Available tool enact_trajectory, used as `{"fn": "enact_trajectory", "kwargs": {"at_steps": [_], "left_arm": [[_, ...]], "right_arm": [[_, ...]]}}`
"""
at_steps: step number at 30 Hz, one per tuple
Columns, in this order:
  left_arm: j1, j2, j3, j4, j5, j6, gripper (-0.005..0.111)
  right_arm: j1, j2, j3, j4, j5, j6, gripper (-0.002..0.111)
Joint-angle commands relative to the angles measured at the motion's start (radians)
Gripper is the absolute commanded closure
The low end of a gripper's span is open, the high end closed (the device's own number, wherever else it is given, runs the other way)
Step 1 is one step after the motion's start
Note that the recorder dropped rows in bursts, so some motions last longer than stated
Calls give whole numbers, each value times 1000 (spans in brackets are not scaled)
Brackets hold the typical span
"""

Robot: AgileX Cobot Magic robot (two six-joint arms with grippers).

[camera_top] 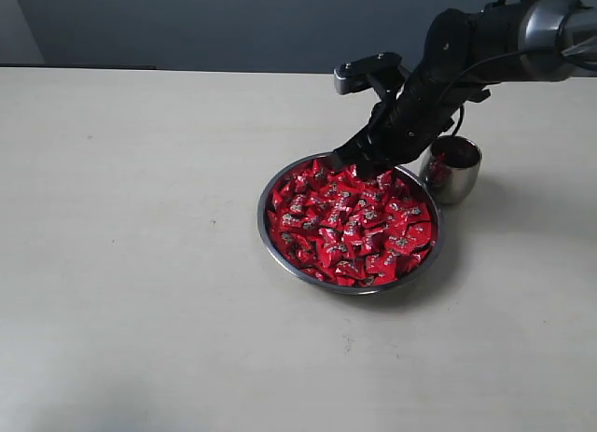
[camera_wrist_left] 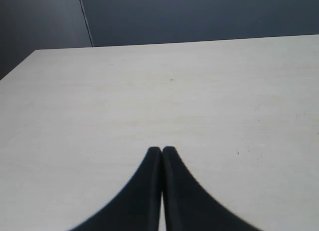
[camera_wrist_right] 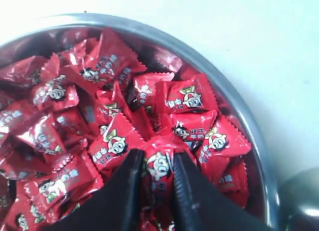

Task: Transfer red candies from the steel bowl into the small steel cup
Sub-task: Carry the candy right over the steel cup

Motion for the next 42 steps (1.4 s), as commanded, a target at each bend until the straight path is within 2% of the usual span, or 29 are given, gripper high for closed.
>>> {"fn": "enact_trajectory", "kwargs": {"at_steps": [1, 12, 17, 25, 30, 37, 42], "left_arm": [[-7, -5, 5, 2, -8, -1, 106], [-7, -5, 5, 2, -8, -1, 106], [-7, -5, 5, 2, -8, -1, 106], [-7, -5, 5, 2, -8, -1, 106], [-7, -5, 5, 2, -8, -1, 106], [-7, -5, 5, 2, -8, -1, 106], [-7, -5, 5, 2, -8, -1, 106]], "right_arm": [[-1, -35, -2, -9, 12, 2, 97], [-3, -166, -2, -68, 45, 108, 98], [-3, -238, -2, -68, 19, 108, 109], [-10, -295, -2, -103, 4, 125, 109], [-75, -315, -2, -218, 4, 242, 109], [-224, -324, -2, -218, 65, 292, 109], [-236, -319, 10, -208, 53, 295, 109]]}}
